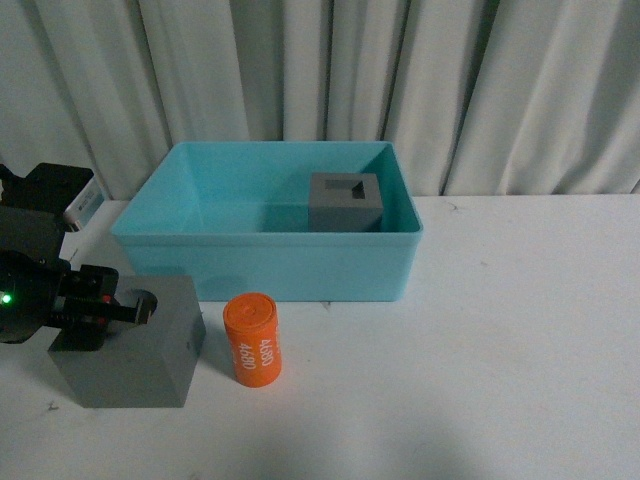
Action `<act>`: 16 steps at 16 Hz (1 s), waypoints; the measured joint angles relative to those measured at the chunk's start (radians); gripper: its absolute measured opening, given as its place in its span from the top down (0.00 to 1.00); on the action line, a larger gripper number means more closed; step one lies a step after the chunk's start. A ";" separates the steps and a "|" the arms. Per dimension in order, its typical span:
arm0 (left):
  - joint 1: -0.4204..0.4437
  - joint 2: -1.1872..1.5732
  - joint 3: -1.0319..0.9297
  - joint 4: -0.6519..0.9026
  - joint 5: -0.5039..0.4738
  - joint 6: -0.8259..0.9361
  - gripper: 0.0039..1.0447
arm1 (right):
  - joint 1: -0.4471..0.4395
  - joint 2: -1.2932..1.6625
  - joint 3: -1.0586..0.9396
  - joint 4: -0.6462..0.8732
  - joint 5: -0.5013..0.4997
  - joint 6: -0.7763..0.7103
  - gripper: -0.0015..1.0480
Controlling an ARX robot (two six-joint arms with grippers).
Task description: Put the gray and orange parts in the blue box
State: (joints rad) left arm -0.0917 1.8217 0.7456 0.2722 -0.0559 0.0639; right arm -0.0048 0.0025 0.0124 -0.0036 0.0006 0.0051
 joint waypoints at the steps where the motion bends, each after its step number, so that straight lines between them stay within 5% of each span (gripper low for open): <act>1: 0.000 -0.011 -0.003 -0.008 0.010 -0.010 0.78 | 0.000 0.000 0.000 0.000 0.000 0.000 0.06; 8: 0.019 -0.312 0.027 -0.280 0.136 -0.087 0.82 | 0.000 0.000 0.000 0.000 0.000 0.000 0.06; 16: 0.018 -0.409 0.214 -0.315 0.166 -0.134 0.82 | 0.000 0.000 0.000 0.000 0.000 0.000 0.06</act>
State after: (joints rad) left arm -0.0742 1.4124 0.9592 -0.0425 0.1097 -0.0696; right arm -0.0048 0.0025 0.0124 -0.0036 0.0006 0.0051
